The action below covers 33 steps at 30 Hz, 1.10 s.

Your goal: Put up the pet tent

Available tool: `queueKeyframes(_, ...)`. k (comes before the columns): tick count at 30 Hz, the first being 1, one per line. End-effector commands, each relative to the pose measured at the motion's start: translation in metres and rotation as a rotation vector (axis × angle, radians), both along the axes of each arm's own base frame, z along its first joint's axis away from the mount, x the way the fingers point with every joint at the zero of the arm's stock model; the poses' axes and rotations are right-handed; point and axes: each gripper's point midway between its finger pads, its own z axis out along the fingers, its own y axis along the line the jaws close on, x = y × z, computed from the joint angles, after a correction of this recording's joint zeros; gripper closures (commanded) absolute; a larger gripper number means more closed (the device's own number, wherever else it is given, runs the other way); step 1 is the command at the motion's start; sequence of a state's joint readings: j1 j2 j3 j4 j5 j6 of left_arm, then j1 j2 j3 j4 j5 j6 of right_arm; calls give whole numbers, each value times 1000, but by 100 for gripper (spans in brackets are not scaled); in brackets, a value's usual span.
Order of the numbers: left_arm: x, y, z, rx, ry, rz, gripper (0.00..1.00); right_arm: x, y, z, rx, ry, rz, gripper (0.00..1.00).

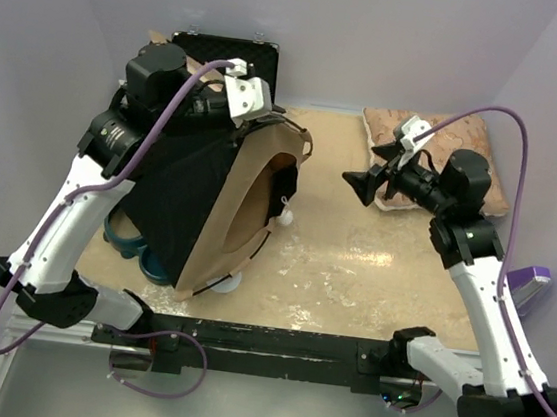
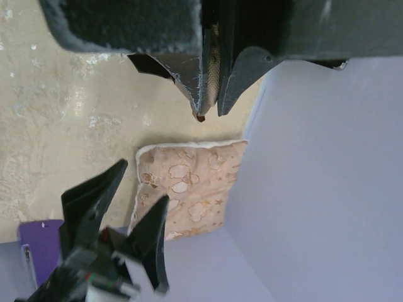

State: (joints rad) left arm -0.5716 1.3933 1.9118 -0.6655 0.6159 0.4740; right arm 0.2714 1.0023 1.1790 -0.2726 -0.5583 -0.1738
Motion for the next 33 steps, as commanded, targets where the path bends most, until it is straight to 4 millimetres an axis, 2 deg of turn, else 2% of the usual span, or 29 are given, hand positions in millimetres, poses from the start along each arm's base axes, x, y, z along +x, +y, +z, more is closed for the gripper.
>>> queueKeyframes(1, -14, 17, 59, -126, -190, 46, 100, 7, 22, -52, 86, 204, 140, 12)
queueKeyframes(3, -13, 20, 63, -135, -205, 66, 100, 10, 31, -68, 145, 293, 171, 5)
queueKeyframes(6, -16, 22, 68, -146, -228, 65, 100, 22, 37, -93, 224, 356, 153, 4)
queueKeyframes(8, -18, 24, 70, -153, -238, 68, 100, 29, 40, -100, 274, 356, 141, 4)
queueKeyframes(10, -20, 24, 69, -150, -245, 65, 100, 34, 47, -103, 300, 329, 175, 4)
queueKeyframes(13, -23, 26, 72, -164, -260, 63, 100, 42, 68, -114, 329, 366, 228, 6)
queueKeyframes(17, -24, 25, 73, -169, -261, 54, 100, 54, 98, -145, 343, 474, 256, 7)
queueKeyframes(22, -24, 24, 73, -170, -256, 50, 100, 75, 103, -180, 369, 576, 193, 12)
queueKeyframes(27, -23, 23, 69, -162, -248, 46, 100, 66, 116, -191, 450, 671, 276, 13)
queueKeyframes(33, -20, 22, 64, -154, -241, 51, 100, 47, 141, -200, 538, 809, 420, 23)
